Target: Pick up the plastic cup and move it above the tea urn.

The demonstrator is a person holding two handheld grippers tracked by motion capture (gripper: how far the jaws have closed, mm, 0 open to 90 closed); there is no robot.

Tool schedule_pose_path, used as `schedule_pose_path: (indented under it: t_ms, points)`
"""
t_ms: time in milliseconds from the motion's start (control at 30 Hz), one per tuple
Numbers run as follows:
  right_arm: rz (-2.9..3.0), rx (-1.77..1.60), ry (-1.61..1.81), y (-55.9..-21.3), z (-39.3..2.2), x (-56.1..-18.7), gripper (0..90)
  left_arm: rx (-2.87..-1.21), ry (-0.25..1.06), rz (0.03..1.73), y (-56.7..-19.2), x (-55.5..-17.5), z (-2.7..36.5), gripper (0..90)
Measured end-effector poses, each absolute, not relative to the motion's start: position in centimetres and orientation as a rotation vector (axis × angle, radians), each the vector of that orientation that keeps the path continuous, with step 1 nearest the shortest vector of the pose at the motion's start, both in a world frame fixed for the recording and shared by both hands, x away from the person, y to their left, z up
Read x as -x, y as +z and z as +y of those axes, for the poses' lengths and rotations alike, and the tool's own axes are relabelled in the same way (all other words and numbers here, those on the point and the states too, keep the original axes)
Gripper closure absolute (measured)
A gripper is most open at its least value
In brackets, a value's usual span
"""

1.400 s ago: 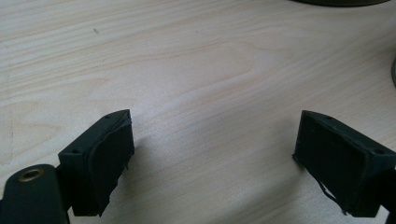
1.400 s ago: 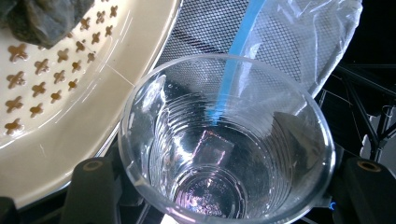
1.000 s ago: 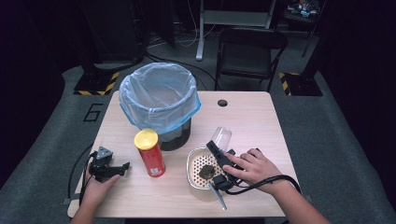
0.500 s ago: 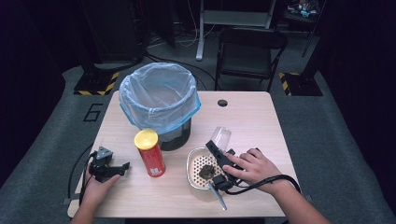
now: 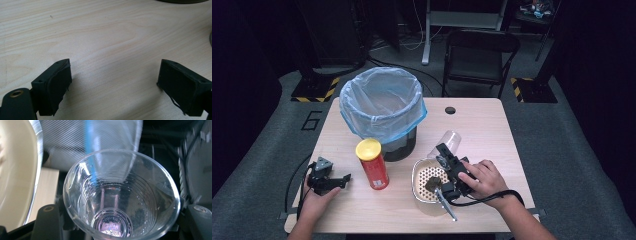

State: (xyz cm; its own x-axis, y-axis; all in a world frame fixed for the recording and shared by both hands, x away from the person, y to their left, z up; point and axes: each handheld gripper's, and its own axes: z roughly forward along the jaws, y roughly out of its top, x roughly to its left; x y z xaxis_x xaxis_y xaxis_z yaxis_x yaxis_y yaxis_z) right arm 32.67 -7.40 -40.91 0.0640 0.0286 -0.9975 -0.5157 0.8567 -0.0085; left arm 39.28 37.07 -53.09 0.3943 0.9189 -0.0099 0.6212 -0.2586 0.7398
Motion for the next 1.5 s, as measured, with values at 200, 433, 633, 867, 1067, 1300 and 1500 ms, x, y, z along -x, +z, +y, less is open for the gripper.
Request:
schedule_pose_path:
  t_ms: [200,433,633,867,1067,1300,1500]
  points:
    - [1.514,0.089,0.802,-39.3,-7.9,-32.7,31.8,-1.985,0.571,1.312,-53.1,-39.3,37.1,11.7]
    - [1.597,-0.258,1.252,-36.9,-9.3,-33.3,31.7,-1.985,0.569,1.314,-53.1,-39.3,37.1,11.7]
    - [1.686,-0.594,1.646,-35.4,-11.2,-34.6,31.7,-1.985,0.572,1.312,-53.1,-39.3,37.1,11.7]
    - [1.734,-0.761,1.901,-34.1,-13.1,-36.5,31.8,-1.986,0.566,1.315,-53.1,-39.3,37.1,11.7]
    - [1.805,-0.796,1.966,-32.4,-13.7,-37.1,32.0,-1.983,0.575,1.311,-53.1,-39.3,37.1,11.7]
    - [1.801,-0.787,1.903,-30.5,-13.6,-37.5,32.1,-1.983,0.575,1.311,-53.1,-39.3,37.1,11.7]
    - [1.814,-0.707,1.861,-28.6,-12.7,-37.4,32.2,-1.986,0.571,1.312,-53.1,-39.3,37.1,11.7]
